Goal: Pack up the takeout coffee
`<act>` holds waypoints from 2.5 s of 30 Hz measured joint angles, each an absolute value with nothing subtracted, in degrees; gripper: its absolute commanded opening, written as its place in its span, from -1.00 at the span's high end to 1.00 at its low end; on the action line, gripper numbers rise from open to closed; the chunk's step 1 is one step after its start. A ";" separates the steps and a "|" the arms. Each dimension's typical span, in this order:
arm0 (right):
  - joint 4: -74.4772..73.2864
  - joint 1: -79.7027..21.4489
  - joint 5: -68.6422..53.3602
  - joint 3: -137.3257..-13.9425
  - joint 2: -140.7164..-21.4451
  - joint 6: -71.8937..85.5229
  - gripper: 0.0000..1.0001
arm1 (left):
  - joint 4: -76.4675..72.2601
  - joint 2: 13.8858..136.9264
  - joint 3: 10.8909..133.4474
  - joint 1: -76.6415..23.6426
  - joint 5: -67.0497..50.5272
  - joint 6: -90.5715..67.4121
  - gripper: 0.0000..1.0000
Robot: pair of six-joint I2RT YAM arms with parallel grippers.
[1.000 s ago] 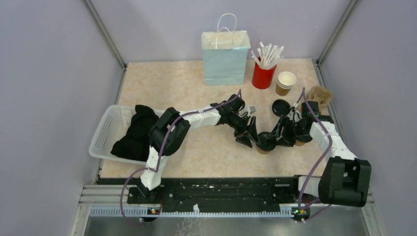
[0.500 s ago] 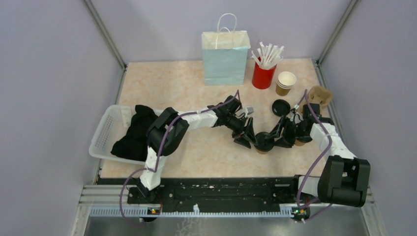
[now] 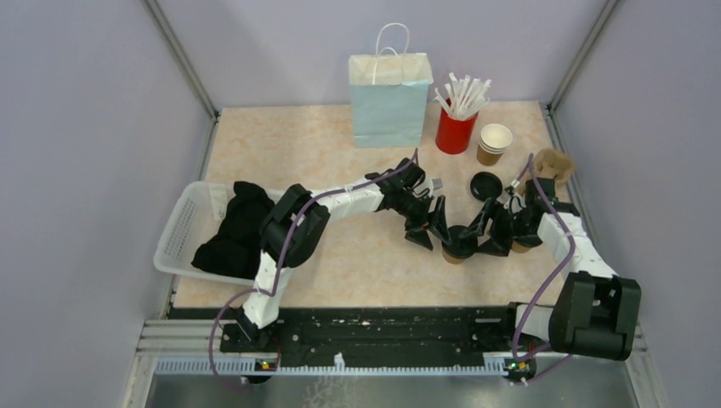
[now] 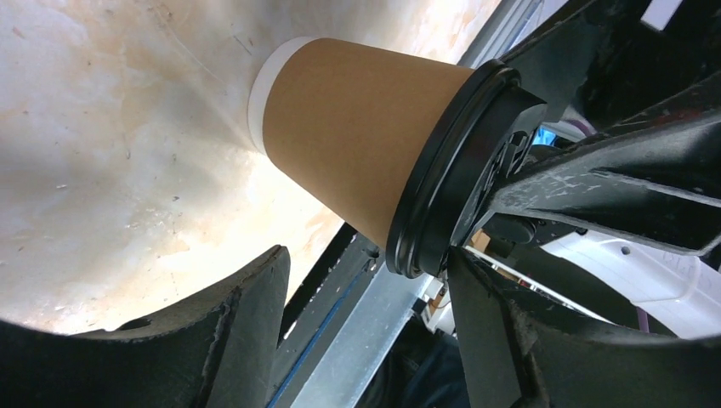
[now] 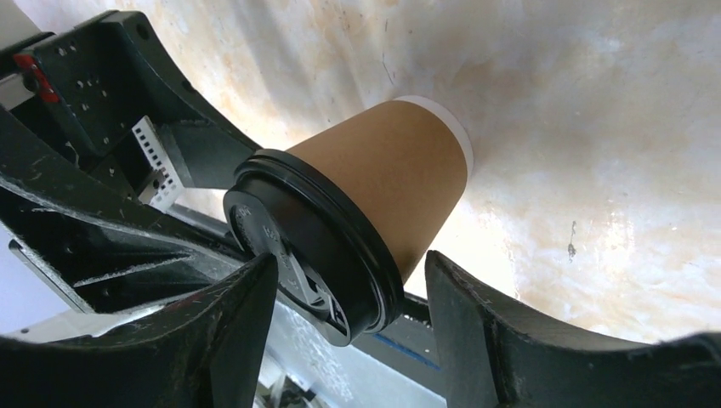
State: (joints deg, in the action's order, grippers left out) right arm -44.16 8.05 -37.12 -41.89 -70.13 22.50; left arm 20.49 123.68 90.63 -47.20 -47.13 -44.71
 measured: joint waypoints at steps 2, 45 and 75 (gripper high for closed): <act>-45.21 8.03 -36.40 -42.61 -70.13 22.24 -0.37 | 21.19 123.68 90.72 -47.20 -46.81 -44.58 -0.54; -45.98 5.80 -32.62 -48.36 -71.37 21.02 -0.02 | 18.96 118.58 84.86 -45.76 -43.33 -46.54 -0.52; -46.11 4.62 -31.31 -45.08 -69.49 21.08 0.02 | 23.53 119.92 87.50 -46.72 -42.11 -44.14 -0.15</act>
State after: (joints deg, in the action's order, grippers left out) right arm -46.11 4.62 -31.31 -45.08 -69.49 21.08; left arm 23.53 119.92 87.50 -46.72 -42.11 -44.14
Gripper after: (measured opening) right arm 0.497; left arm 0.591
